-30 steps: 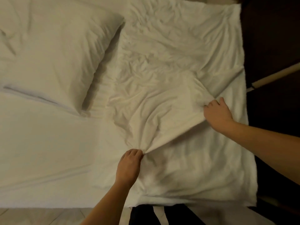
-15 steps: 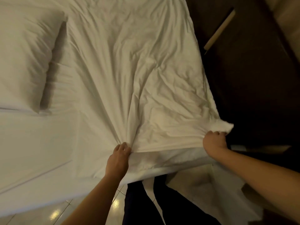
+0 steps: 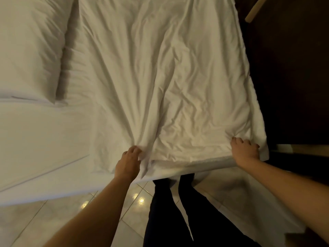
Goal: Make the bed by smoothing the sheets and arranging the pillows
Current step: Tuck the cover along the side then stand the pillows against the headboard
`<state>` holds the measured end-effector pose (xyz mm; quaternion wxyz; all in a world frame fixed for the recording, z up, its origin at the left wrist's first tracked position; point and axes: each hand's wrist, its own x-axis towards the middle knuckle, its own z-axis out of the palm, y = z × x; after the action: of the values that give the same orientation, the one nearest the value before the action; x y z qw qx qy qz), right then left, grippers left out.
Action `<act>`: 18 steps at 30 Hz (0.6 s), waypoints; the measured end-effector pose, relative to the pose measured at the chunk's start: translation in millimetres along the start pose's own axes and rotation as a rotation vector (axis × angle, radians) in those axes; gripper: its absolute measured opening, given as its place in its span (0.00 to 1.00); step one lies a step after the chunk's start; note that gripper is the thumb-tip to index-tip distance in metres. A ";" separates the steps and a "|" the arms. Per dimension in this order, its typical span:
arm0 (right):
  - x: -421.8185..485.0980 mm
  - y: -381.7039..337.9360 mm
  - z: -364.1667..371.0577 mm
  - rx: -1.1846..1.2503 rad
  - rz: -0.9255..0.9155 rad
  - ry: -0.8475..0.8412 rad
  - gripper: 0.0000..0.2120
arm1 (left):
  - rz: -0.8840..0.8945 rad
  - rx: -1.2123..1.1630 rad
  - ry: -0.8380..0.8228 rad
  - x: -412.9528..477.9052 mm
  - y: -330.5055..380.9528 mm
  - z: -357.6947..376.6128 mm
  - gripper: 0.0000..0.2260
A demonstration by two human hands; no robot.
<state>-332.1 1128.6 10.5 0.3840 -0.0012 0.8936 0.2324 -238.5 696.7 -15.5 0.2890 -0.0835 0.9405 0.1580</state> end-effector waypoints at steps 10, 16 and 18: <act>41.3 -12.9 28.2 0.179 -0.050 -0.014 0.26 | -0.422 0.074 -0.062 -22.0 -96.9 24.4 0.31; 56.3 -19.4 51.9 0.169 -0.085 0.050 0.27 | -0.448 0.087 -0.005 -8.2 -138.4 36.5 0.28; 58.9 -23.5 54.9 0.163 -0.114 0.067 0.28 | -0.415 0.173 -0.013 -3.6 -151.0 37.4 0.18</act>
<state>-331.7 1140.8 -72.5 0.3654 -0.0286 0.9203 0.1365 -178.7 568.5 -80.3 0.3274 -0.2489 0.9114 0.0146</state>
